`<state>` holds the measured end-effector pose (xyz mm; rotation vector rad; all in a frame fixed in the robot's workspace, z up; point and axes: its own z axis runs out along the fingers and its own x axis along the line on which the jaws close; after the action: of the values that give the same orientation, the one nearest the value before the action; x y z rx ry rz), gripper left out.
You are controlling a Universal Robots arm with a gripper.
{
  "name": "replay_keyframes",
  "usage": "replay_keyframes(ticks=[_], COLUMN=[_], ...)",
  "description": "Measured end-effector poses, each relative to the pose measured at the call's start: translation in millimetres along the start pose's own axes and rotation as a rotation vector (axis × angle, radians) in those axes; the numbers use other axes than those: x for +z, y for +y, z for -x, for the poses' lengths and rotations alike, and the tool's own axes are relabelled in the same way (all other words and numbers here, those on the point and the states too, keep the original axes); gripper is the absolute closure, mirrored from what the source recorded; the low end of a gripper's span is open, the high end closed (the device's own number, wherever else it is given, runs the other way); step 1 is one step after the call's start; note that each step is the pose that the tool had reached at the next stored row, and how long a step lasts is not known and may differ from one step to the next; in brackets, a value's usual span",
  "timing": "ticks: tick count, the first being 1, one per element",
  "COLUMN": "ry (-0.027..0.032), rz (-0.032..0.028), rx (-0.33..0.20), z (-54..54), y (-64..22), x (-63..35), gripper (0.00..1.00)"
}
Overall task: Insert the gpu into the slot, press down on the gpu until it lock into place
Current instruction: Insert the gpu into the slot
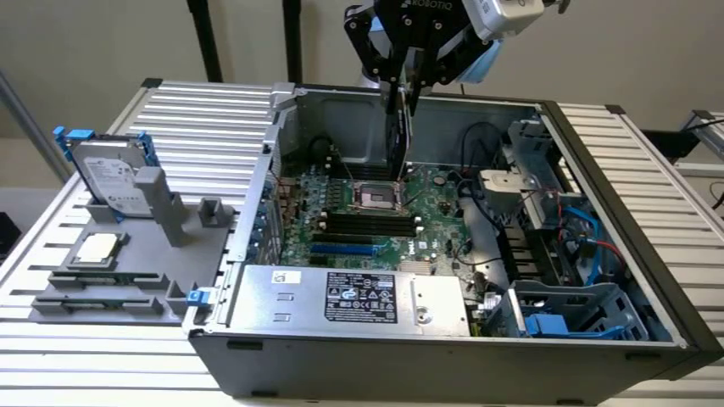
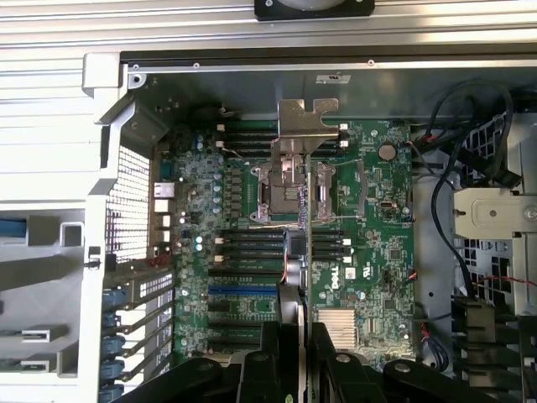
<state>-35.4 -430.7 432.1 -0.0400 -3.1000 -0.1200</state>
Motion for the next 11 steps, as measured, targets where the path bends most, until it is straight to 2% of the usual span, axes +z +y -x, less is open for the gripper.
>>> replay_keyframes(ticks=[11], ry=[0.0000], rz=[0.0000], rx=[0.000], z=[0.0], y=[0.0], x=[0.0], gripper=[0.74])
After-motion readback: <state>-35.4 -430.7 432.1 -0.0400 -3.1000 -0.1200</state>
